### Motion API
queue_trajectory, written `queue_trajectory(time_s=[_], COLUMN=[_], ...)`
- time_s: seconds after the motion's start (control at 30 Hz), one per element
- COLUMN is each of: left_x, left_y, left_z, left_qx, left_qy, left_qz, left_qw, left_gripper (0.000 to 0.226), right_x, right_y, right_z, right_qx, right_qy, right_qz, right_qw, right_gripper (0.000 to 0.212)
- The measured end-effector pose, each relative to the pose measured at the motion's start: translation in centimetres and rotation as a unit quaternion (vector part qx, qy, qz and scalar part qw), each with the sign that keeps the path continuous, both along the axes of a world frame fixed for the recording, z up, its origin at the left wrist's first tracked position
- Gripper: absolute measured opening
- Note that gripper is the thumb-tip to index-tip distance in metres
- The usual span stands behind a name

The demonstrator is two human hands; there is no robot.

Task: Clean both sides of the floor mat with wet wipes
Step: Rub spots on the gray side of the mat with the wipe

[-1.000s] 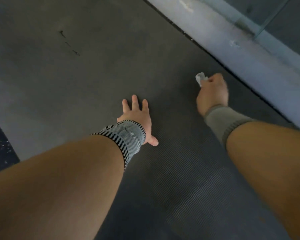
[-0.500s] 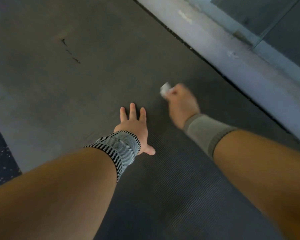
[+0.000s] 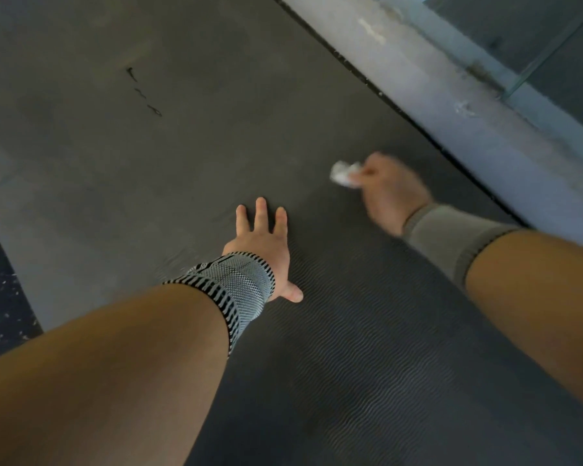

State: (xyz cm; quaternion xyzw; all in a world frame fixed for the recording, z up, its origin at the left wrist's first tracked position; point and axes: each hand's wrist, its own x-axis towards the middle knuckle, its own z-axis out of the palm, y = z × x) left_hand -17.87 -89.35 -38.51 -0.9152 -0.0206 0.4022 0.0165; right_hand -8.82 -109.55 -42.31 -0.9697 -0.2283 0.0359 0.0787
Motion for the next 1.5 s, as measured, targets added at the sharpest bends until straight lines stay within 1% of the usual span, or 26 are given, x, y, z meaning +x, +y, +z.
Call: queue_trajectory(time_s=[0.07,0.13,0.2,0.23,0.3,0.33,0.4,0.5,0.53,0.63,0.67,0.73,0.77,0.83,0.9,0.93,1.0,1.07,1.13,1.17,1.2,1.27,1.33,1.37,1.4,1.5], left_x=[0.0,0.0,-0.1,-0.1,0.0,0.0,0.0,-0.1,-0.1,-0.1,0.0,0.1,0.1,0.0,0.0,0.0,-0.1,0.0,0.0,0.0,0.0,0.1,0.1,0.0,0.0,0.2], left_y=[0.0,0.1,0.0,0.0,-0.1,-0.1,-0.1,0.2,0.2,0.1,0.0,-0.1,-0.1,0.1,0.2,0.2,0.1,0.0,0.0,-0.1,0.0,0.0,0.0,0.0,0.0,0.0], left_z=[-0.2,-0.3,-0.3,-0.2,-0.1,-0.1,-0.3,-0.5,-0.6,-0.5,-0.5,-0.4,-0.5,-0.6,-0.7,-0.7,-0.5,-0.3,-0.2,-0.2,-0.2,-0.4,-0.4,-0.5,-0.5,-0.3], left_qx=[0.004,0.007,0.002,0.001,0.0,0.0,-0.002,0.005,0.005,0.006,0.006,0.004,0.004,0.005,0.005,0.005,0.004,0.001,-0.001,-0.001,-0.001,0.002,0.008,0.009,0.008,0.008], left_qy=[0.001,-0.002,0.001,0.002,0.0,0.0,0.003,-0.001,0.0,-0.003,-0.002,-0.001,0.002,0.002,-0.003,-0.002,0.002,0.002,-0.001,0.001,0.004,0.007,0.004,0.006,0.008,0.011], left_qz=[-0.003,-0.005,-0.002,0.0,0.003,0.004,0.002,-0.005,-0.007,-0.006,-0.005,-0.003,-0.004,-0.008,-0.011,-0.012,-0.012,-0.009,-0.008,-0.007,-0.007,-0.007,-0.014,-0.017,-0.017,-0.012], left_qw=[1.0,1.0,1.0,1.0,1.0,1.0,1.0,1.0,1.0,1.0,1.0,1.0,1.0,1.0,1.0,1.0,1.0,1.0,1.0,1.0,1.0,1.0,1.0,1.0,1.0,1.0], left_gripper=[0.14,0.14,0.14,0.14,0.14,0.14,0.14,0.14,0.14,0.14,0.14,0.14,0.14,0.14,0.14,0.14,0.139,0.139,0.139,0.139,0.139,0.139,0.139,0.139,0.139,0.139], right_x=[3.0,4.4,2.4,1.0,-1.9,-2.0,1.0,6.2,6.5,1.5,-0.6,-2.5,-1.8,2.3,5.6,5.8,3.1,-1.5,-4.3,-3.9,-2.3,2.2,5.5,6.1,5.9,1.9], right_y=[-3.6,-4.1,-1.3,0.1,1.9,1.7,-0.8,-4.1,-3.4,2.3,3.5,4.6,3.9,1.0,-1.3,-1.4,1.5,5.7,7.2,6.8,5.8,2.5,-1.3,-1.7,-1.1,4.0], right_z=[-0.2,-0.1,-0.2,-0.5,-0.1,-0.1,0.3,0.3,0.3,1.0,0.1,-0.1,0.0,-0.5,-0.4,-0.3,0.1,0.8,0.9,1.0,0.9,0.3,-0.4,-0.5,-0.5,0.1], right_qx=[-0.004,-0.05,0.008,0.046,0.044,0.034,0.034,0.047,0.032,0.036,0.065,0.023,0.007,0.03,-0.021,-0.039,0.03,0.075,0.125,0.137,0.123,0.069,0.01,-0.026,-0.031,0.078], right_qy=[-0.02,-0.043,-0.023,-0.025,0.002,0.016,-0.012,-0.054,-0.049,-0.021,0.001,0.044,0.026,-0.011,-0.012,-0.012,-0.01,0.054,0.136,0.129,0.088,0.027,-0.002,-0.001,-0.001,0.019], right_qz=[-0.197,-0.29,-0.211,-0.151,0.033,0.083,0.024,-0.258,-0.272,-0.153,-0.052,0.114,0.116,-0.037,-0.236,-0.279,-0.231,-0.079,0.053,0.077,0.063,-0.08,-0.246,-0.287,-0.287,-0.226], right_qw=[0.98,0.955,0.977,0.987,0.998,0.996,0.999,0.963,0.961,0.987,0.996,0.992,0.993,0.999,0.971,0.959,0.972,0.993,0.981,0.979,0.986,0.994,0.969,0.958,0.957,0.971], right_gripper=[0.018,0.026,0.016,0.018,0.014,0.009,0.021,0.034,0.032,0.027,0.027,0.018,0.008,0.019,0.022,0.028,0.025,0.019,0.008,0.009,0.009,0.015,0.03,0.033,0.03,0.023])
